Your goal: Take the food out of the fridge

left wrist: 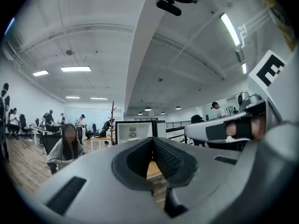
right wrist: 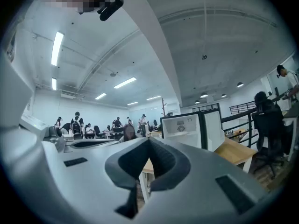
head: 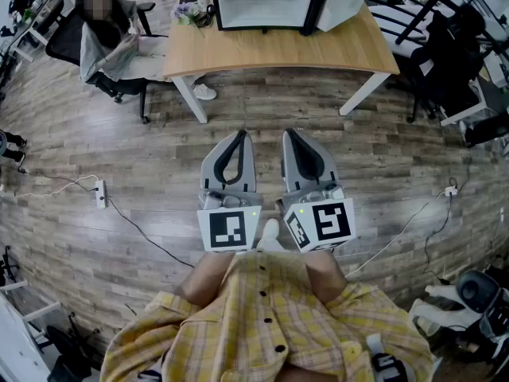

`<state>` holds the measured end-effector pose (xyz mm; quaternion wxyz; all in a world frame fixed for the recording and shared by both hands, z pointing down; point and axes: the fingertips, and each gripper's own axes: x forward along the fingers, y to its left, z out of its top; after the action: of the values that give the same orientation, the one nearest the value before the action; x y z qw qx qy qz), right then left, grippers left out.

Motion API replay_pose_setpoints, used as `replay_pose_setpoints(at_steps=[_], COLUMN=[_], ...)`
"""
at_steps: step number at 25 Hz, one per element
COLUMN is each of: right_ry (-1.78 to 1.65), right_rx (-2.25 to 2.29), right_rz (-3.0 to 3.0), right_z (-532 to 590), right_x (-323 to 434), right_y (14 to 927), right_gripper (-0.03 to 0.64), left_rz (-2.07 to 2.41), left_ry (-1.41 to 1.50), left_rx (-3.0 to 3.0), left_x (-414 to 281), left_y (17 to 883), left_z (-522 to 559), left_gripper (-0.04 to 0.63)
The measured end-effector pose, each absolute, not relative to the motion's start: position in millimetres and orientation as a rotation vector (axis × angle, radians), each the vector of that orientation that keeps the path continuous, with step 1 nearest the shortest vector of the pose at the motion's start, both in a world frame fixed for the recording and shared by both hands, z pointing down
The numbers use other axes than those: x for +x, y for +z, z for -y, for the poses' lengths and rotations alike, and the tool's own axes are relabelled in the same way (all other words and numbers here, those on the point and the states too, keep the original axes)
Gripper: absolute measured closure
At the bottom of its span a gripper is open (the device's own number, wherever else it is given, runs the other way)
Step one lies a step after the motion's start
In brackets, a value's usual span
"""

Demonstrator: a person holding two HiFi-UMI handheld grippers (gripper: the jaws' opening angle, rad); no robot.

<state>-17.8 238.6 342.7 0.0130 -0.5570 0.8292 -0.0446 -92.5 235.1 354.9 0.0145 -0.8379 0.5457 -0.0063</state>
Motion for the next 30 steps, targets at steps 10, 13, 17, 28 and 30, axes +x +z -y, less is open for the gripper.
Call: replay_pose_setpoints(at_steps=[10, 13, 17, 28, 30], right_ry=[-0.105, -0.111, -0.126, -0.088, -0.117], right_rx=[-1.745, -1.739, -1.731, -1.661, -1.630], right_rz=[-2.591, -2.589, -2.597, -2.612, -2.628], right_z=[-282, -289, -292, -275, -269], right_x=[-25, -19, -4, 41, 42], right_y=[348, 349, 353, 354, 359], right_gripper=[0.611, 0.611, 0.611, 0.611, 0.611], left_rz=[-1.688, -1.687, -1.678, -1.726, -1.736], left_ry=[0.016, 0.030, 0.029, 0.016, 0.003], left_rx=[-2.620, -2.629, -2.648, -2.596, -2.594], left_x=[-98, -93, -73, -31, -27], left_y=[352, 352, 355, 358, 363], left_z=[-283, -288, -288, -273, -267], left_gripper=[0.588, 0.588, 0.588, 0.588, 0.588])
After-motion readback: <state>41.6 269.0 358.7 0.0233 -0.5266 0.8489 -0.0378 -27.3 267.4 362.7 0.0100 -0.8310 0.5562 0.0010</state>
